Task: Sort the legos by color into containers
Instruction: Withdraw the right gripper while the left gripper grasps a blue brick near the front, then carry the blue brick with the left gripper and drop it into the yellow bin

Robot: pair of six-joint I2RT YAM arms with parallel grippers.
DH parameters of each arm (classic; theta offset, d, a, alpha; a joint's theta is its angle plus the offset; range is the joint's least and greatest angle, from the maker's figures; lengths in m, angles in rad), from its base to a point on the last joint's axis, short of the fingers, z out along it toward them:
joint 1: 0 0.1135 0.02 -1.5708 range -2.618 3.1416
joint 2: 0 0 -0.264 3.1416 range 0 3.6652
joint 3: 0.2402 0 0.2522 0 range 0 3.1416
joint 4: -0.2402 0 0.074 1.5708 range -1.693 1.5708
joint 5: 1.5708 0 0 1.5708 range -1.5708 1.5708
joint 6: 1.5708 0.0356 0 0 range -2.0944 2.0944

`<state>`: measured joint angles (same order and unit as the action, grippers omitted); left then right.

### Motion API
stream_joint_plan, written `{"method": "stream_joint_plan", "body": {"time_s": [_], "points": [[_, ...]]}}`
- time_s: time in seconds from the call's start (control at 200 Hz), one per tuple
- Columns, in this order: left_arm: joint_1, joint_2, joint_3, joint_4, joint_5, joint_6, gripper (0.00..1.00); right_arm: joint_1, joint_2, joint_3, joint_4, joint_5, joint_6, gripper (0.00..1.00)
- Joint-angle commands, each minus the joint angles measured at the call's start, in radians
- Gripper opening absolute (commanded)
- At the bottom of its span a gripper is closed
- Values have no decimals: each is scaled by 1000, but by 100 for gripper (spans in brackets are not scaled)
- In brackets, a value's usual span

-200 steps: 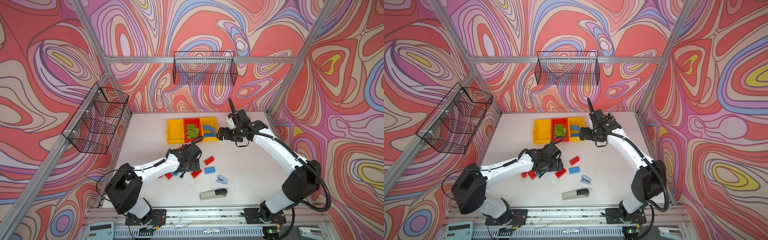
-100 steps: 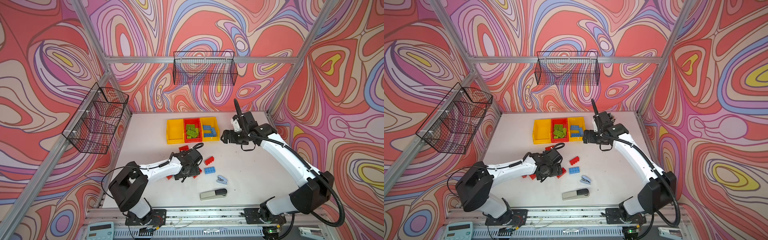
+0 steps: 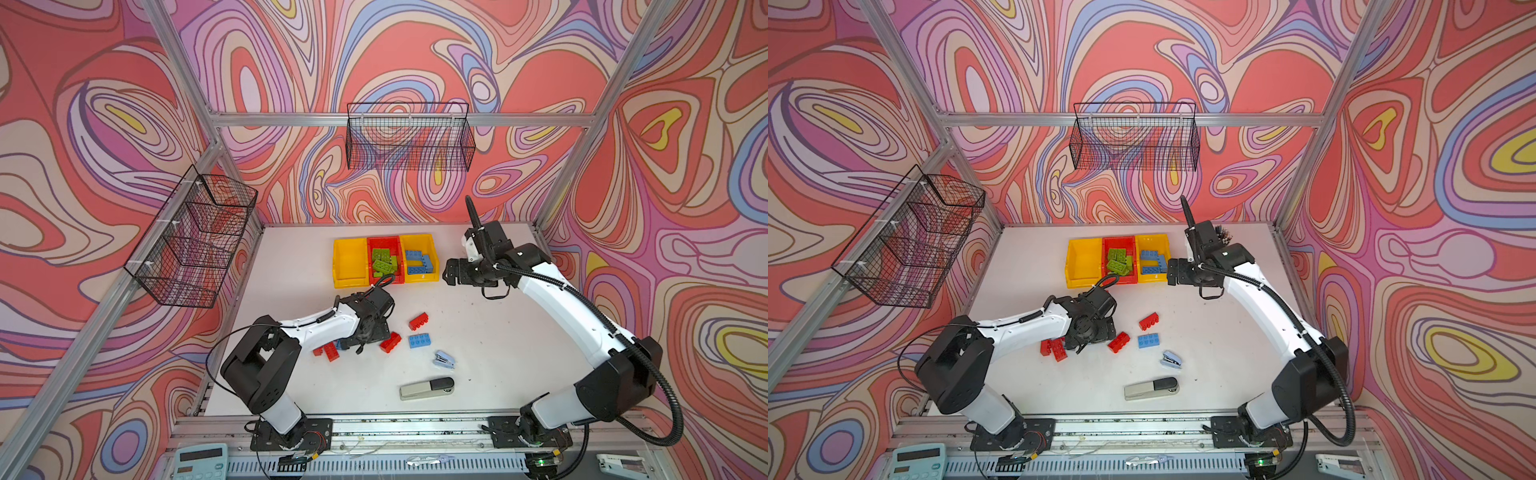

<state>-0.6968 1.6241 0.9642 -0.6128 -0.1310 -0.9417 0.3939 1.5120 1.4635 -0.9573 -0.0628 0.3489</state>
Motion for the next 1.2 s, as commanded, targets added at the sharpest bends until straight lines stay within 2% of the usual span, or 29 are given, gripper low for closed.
{"method": "stream_joint_plan", "body": {"time_s": [0.0,0.22,0.576,0.711,0.806,0.931,1.082,1.192], "points": [[14,19,34,-28,-22,50,100,-7,26,27,0,8,-12,98],[20,63,57,-24,-4,69,99,-8,69,55,8,-1,-13,98],[17,89,39,-63,18,50,86,-9,60,35,-5,-8,-2,98],[14,92,45,-86,8,44,72,-8,32,-1,1,-10,9,98],[13,115,65,-116,10,37,70,-9,11,-30,8,-9,18,98],[10,149,97,-151,4,40,61,-9,-15,-62,12,-5,29,98],[3,160,143,-188,-13,56,41,-9,-50,-93,14,4,36,98],[1,175,216,-247,-16,73,36,-9,-68,-104,8,15,38,98]]}}
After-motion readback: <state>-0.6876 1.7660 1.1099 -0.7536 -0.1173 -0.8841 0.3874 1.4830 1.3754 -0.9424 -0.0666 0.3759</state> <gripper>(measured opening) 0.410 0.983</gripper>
